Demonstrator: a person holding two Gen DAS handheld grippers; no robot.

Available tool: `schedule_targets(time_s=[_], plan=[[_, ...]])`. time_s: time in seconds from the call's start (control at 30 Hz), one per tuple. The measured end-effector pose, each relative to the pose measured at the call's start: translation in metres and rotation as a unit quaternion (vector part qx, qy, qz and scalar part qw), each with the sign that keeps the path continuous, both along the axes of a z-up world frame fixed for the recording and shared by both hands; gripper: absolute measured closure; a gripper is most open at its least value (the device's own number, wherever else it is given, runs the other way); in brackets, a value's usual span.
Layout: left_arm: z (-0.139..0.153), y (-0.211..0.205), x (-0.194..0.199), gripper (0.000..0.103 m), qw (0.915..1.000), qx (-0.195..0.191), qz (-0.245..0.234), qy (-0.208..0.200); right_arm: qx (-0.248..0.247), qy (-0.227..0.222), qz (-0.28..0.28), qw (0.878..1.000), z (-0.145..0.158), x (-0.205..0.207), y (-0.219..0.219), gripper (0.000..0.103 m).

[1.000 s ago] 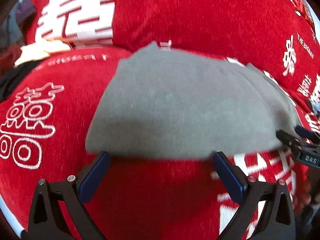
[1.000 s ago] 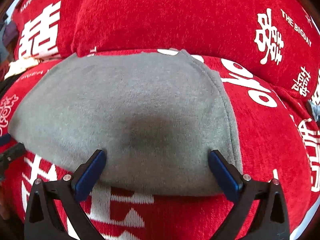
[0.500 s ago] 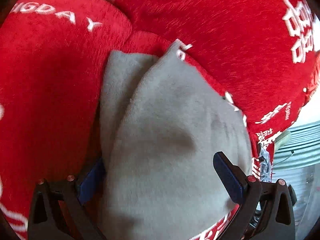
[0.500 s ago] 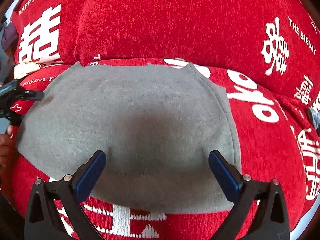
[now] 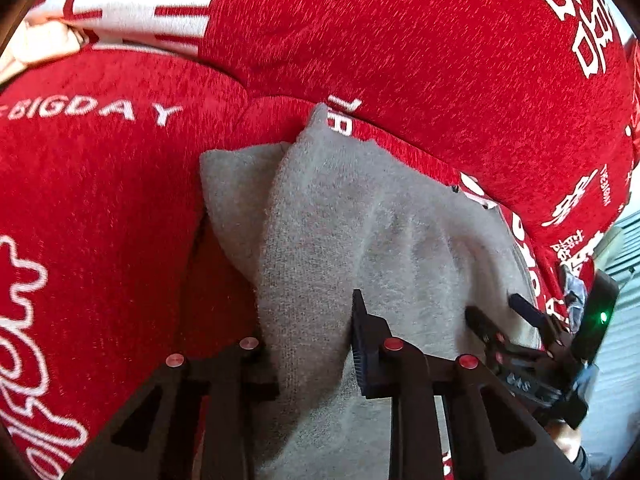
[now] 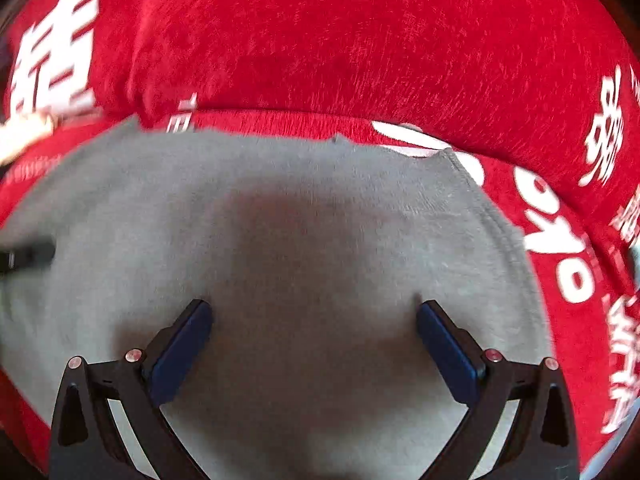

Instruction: Fold small clothes

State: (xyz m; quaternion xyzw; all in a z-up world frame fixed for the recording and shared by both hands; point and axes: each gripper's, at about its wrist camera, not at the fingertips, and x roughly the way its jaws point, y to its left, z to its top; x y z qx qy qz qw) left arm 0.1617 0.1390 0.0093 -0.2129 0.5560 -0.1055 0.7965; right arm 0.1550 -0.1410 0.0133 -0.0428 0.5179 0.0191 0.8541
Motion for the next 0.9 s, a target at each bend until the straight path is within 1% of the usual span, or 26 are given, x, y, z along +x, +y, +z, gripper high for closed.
schedule_targets(time_s=[0.1, 0.23, 0.33, 0.4, 0.43, 0.47, 0.57, 0.63, 0.67, 0.7, 0.73, 0.8, 0.87, 0.9], plan=[[0.015, -0.006, -0.001, 0.077, 0.9998, 0.02, 0.002, -0.006, 0.016, 0.013, -0.015, 1.0, -0.003, 0.021, -0.005, 0.001], [0.029, -0.018, -0.002, 0.077, 0.9991, 0.039, 0.002, -0.016, 0.004, 0.035, -0.009, 0.999, -0.009, 0.054, -0.002, 0.0], [0.031, -0.022, -0.002, 0.077, 0.9985, 0.053, 0.005, -0.011, 0.004, 0.046, -0.008, 0.999, -0.01, 0.056, -0.003, 0.0], [0.03, -0.02, -0.003, 0.077, 0.9985, 0.053, 0.009, -0.005, 0.008, 0.048, -0.014, 0.999, -0.007, 0.046, -0.005, 0.0], [0.029, -0.02, -0.004, 0.077, 0.9986, 0.052, 0.011, -0.004, 0.014, 0.044, -0.021, 0.999, -0.006, 0.032, -0.008, 0.0], [0.029, -0.02, -0.004, 0.077, 0.9985, 0.053, 0.014, -0.002, 0.015, 0.031, -0.027, 0.999, -0.005, 0.016, -0.009, 0.0], [0.031, -0.028, -0.004, 0.077, 0.9976, 0.068, 0.014, 0.0, -0.003, -0.02, -0.006, 1.0, -0.002, -0.034, -0.008, 0.0], [0.036, -0.036, -0.005, 0.077, 0.9967, 0.081, 0.011, -0.001, 0.004, -0.048, -0.001, 0.999, 0.0, -0.066, -0.014, 0.0], [0.037, -0.04, -0.003, 0.077, 0.9964, 0.084, 0.01, -0.002, 0.007, -0.052, 0.001, 0.999, 0.002, -0.072, -0.016, 0.0], [0.04, -0.045, -0.003, 0.077, 0.9959, 0.089, 0.009, -0.003, 0.016, -0.047, 0.005, 0.999, 0.001, -0.077, -0.02, 0.0], [0.044, -0.05, -0.004, 0.077, 0.9953, 0.096, 0.006, -0.004, 0.025, -0.032, 0.014, 0.999, 0.0, -0.078, -0.024, 0.0], [0.051, -0.06, -0.006, 0.078, 0.9936, 0.113, 0.002, -0.009, 0.03, -0.024, 0.025, 0.999, 0.006, -0.075, -0.029, 0.0], [0.054, -0.07, -0.007, 0.078, 0.9916, 0.129, -0.001, -0.01, 0.039, -0.029, -0.009, 0.999, 0.009, -0.071, -0.045, 0.0], [0.055, -0.074, -0.007, 0.078, 0.9905, 0.137, -0.001, -0.008, 0.04, -0.027, -0.019, 0.999, 0.006, -0.069, -0.053, 0.0]])
